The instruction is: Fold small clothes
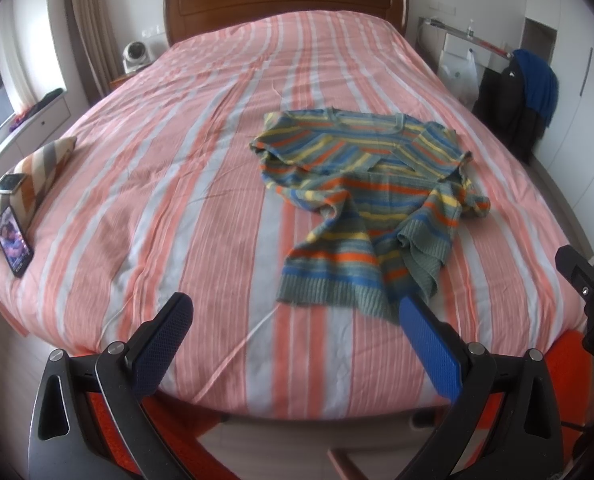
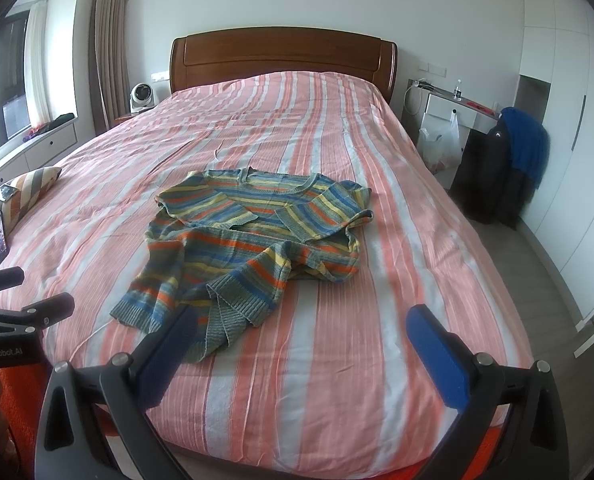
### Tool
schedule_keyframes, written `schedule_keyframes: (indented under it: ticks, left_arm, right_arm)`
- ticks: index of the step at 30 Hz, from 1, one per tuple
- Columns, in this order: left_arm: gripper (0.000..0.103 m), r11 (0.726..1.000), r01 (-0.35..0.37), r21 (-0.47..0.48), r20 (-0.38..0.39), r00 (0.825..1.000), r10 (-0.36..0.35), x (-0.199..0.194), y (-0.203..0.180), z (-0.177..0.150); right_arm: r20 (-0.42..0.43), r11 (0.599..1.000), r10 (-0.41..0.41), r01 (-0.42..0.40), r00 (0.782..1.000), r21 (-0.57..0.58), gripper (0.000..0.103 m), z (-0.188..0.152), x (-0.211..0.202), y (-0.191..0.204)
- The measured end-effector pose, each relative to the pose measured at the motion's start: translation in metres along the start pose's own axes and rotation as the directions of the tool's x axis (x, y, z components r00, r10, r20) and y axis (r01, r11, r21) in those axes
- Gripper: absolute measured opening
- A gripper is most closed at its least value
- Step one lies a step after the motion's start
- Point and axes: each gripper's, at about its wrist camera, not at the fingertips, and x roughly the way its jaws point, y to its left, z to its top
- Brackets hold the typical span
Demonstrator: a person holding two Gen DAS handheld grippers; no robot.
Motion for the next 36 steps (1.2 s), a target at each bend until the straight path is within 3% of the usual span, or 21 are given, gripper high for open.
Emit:
schedule_keyframes:
  ticks: [32,36]
  left_arm:
    - [0.103,1.000,0.002,0.006,-0.001,1.000,-0.002,0.002,-0.002,-0.002]
    - [0.103,0.999,0.036,-0.015,-0.012,0.999,-0.036,0.015,0.014,0.000]
  right_arm:
    - [-0.003,1.000,0.001,-0.001,1.000,-0.002,0.103,0.000,0.001,0.001]
    - [0.011,1.000,0.011,-0.011,1.000,-0.017,0.103,-0.002,0.004,0.000]
